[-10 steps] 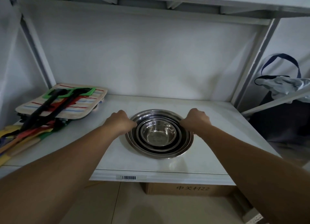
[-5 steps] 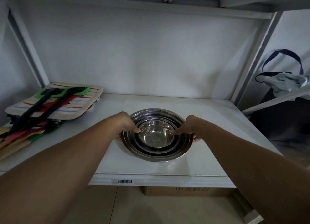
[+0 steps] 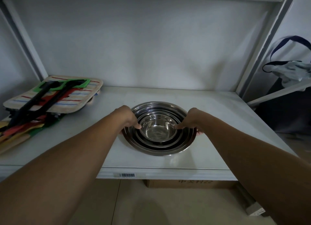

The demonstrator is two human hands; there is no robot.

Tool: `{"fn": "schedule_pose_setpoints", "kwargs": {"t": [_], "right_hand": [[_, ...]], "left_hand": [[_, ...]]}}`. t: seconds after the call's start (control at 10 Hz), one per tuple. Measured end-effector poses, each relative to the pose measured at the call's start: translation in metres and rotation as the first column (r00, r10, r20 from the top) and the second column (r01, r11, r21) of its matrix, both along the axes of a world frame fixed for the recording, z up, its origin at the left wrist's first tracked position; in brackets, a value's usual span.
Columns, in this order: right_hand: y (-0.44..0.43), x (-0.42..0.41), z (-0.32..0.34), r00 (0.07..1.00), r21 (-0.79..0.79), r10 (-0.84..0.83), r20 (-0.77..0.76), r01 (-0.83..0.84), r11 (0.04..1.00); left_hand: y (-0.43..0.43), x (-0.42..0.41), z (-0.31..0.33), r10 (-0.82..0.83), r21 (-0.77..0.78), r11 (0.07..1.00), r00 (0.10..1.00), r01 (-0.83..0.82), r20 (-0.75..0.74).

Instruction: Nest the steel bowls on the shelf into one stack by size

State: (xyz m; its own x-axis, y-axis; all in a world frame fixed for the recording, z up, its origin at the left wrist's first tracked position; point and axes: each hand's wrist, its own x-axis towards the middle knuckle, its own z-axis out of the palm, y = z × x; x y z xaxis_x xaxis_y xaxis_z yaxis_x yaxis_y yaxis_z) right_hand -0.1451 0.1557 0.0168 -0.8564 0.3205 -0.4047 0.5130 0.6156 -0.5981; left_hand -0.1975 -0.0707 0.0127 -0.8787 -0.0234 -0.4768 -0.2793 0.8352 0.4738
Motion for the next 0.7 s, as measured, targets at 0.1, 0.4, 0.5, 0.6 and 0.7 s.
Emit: {"fn": "schedule_pose_setpoints", "kwargs": {"t": [0.1,0.4,0.5,0.6,0.7], "right_hand": [[-0.001,-0.001,-0.001,1.0,0.033,0.016,0.006,-0.016,0.999],[-0.001,0.004,0.011,0.999,0.053,0.043,0.033,-0.045,0.998],[0.002,0.006,0.019,0.996,0.047,0.063,0.065,-0.066,0.997],[0.005,0.01,0.026,0.997,0.032,0.067,0.047,-0.069,0.997],[0.008,0.016,0.031,0.997,0.035,0.072,-0.012,-0.071,0.997]], "left_hand": [[0.0,-0.004,-0.004,0.008,-0.009,1.0,1.0,-0.008,-0.013],[-0.003,-0.002,0.0,0.009,0.035,0.999,1.0,-0.008,-0.003],[-0.005,-0.003,0.006,0.035,0.097,0.994,0.997,-0.041,0.067],[-0.008,0.004,0.021,0.049,0.127,0.99,0.997,-0.057,0.06],[-0.01,0.019,0.039,0.037,0.047,0.998,0.998,-0.035,-0.051]]}}
